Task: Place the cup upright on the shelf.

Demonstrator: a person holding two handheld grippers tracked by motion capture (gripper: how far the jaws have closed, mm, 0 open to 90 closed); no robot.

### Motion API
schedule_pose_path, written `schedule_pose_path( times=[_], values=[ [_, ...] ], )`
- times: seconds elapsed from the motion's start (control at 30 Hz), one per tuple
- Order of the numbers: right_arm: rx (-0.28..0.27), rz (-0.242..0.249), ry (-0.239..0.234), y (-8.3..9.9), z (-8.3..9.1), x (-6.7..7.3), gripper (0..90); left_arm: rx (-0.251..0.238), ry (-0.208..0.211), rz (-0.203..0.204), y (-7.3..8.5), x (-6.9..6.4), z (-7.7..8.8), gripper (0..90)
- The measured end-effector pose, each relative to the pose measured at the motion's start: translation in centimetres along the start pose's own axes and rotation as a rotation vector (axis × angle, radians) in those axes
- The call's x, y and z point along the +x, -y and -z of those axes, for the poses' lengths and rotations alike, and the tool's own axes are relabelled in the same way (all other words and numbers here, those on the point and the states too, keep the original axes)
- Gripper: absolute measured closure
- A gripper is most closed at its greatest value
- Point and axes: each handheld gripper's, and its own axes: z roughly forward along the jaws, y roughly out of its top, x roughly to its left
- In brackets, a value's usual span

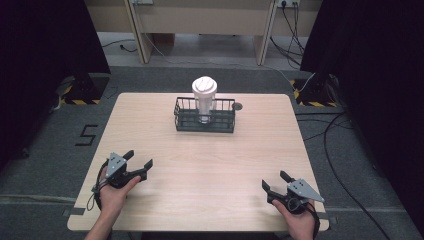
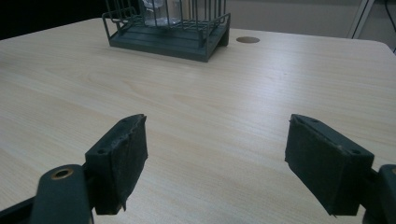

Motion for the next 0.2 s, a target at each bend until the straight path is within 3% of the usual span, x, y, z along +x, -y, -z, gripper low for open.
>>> schedule_pose_path(
  times=[0.2],
  values=[
    [-0.001,0.001,0.004,0.0,0.01,0.01,21.6,0.004,0.006,0.011,0.29,0.09,-0.26,15.2]
  ],
)
